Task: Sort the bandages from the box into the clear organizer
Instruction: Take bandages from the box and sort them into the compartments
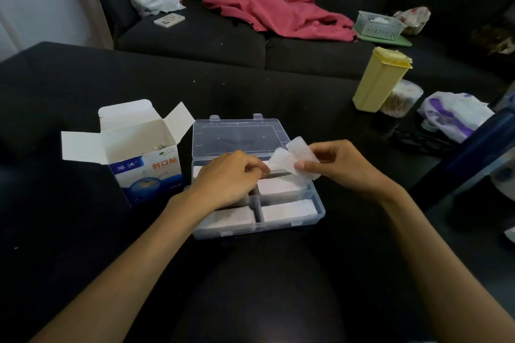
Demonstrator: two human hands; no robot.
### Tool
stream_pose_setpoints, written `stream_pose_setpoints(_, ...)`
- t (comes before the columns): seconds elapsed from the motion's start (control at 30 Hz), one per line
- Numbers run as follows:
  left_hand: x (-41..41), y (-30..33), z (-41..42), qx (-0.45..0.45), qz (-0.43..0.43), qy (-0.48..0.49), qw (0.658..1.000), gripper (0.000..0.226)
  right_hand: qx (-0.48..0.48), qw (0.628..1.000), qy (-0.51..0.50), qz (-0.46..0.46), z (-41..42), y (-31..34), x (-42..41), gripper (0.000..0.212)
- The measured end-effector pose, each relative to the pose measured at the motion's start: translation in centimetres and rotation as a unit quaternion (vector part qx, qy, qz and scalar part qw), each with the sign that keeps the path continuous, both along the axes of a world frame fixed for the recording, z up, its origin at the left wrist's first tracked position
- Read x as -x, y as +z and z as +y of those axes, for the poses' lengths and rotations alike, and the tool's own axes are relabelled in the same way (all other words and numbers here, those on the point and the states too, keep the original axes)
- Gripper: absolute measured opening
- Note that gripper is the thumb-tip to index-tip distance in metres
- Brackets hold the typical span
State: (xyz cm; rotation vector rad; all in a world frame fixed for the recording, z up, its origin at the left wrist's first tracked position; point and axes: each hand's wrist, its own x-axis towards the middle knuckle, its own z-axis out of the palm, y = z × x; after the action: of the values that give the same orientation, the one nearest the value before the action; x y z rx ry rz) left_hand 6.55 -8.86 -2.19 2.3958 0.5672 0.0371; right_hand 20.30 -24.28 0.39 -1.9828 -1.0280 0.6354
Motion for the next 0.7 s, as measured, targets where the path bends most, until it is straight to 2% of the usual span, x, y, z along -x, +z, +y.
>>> stream_pose_setpoints(0.13,-0.1,0.0,-0.1,-0.01,-0.047,0.005,0.999,0.024,-0.059,0.994,-0.086,0.036,-0.4,0.3,-0.5,0.015)
stream_pose_setpoints(0.2,0.0,-0.2,-0.4,-0.037,-0.048,-0.021,0.998,0.025,-0.053,0.993,-0.097,0.041,-0.4,0.3,-0.6,0.016)
stream_pose_setpoints(0.3,0.1,-0.7,-0.6,-0.094,-0.038,-0.046,0.994,0.026,-0.004,0.997,-0.078,0.012,-0.3,0.0,-0.4,0.023)
stream_pose_setpoints(0.37,0.1,-0.9,-0.8,-0.114,-0.047,-0.03,0.992,0.026,0.01,0.996,-0.08,-0.029,-0.2,-0.3,-0.4,0.025)
stream_pose_setpoints(0.43,-0.2,-0.9,-1.3,-0.133,-0.072,-0.024,0.988,0.027,-0.01,0.992,-0.118,-0.046,-0.1,-0.4,-0.5,0.027)
stream_pose_setpoints(0.53,-0.7,-0.5,-2.3,-0.14,-0.074,-0.05,0.986,0.031,-0.035,0.981,-0.188,-0.022,-0.1,0.2,-0.6,0.029)
stream_pose_setpoints(0.6,-1.2,-0.4,-2.4,-0.127,-0.073,-0.048,0.988,0.03,-0.005,0.986,-0.165,0.027,-0.7,0.9,-0.6,0.025)
stream_pose_setpoints(0.7,-1.0,0.3,-1.6,-0.05,-0.114,0.034,0.992,0.026,0.074,0.996,-0.026,0.049,-1.6,2.0,0.1,0.012)
